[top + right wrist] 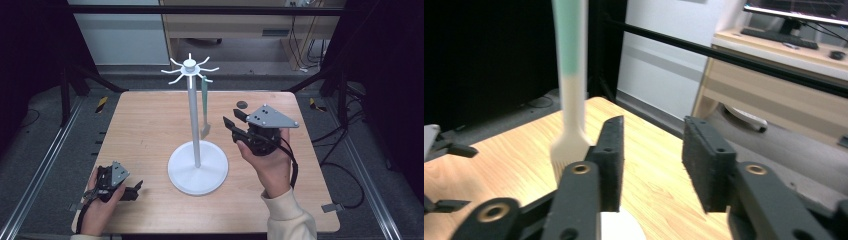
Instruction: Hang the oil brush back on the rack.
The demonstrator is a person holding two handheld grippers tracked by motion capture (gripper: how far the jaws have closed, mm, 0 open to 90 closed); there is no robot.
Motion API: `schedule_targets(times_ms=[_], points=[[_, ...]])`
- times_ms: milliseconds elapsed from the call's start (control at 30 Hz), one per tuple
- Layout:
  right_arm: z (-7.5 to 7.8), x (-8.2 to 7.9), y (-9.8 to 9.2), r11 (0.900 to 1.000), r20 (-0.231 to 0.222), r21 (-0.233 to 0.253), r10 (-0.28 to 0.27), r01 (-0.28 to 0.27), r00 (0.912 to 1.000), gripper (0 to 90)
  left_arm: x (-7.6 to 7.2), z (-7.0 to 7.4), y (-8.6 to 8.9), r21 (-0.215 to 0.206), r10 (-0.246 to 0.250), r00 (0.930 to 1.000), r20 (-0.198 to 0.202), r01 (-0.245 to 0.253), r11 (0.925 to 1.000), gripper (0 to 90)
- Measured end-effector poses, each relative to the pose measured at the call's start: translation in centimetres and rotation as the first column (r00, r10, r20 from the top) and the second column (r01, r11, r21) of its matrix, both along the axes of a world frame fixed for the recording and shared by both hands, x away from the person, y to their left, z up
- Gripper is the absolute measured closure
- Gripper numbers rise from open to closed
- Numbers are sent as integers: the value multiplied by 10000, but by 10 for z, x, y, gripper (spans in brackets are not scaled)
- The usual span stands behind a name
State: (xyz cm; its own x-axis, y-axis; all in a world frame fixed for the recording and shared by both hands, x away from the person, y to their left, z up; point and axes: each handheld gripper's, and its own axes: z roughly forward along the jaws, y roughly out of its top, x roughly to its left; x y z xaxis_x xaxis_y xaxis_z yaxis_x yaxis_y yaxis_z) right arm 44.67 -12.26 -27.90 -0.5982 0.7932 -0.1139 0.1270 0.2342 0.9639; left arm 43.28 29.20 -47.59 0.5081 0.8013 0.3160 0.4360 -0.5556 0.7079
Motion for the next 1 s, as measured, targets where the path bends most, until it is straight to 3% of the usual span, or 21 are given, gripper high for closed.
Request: schedule_targets(times_ms=[167, 333, 600, 833, 1000], points=[[-5, 6, -6, 9993, -377, -146, -361, 355, 9986, 450, 1, 0, 2, -9, 78, 10000, 17, -78, 10000, 23], [-14, 14, -10, 9924, -459, -490, -1147, 1125, 9923, 325, 1, 1, 4, -45, 159, 9999, 64, -158, 9999, 23], [-29, 25, -22, 9821, -550, -726, -1780, 1738, 9825, 141, 1, 1, 5, -17, 250, 9996, 160, -250, 9997, 23], [-43, 31, -35, 9764, -549, -704, -2080, 2040, 9766, 107, -1, 2, 4, -53, 202, 9996, 187, -201, 9998, 23], [-54, 37, -43, 9699, -794, -879, -2342, 2272, 9690, 105, -1, 2, 4, -45, 173, 9997, 198, -172, 9998, 23]])
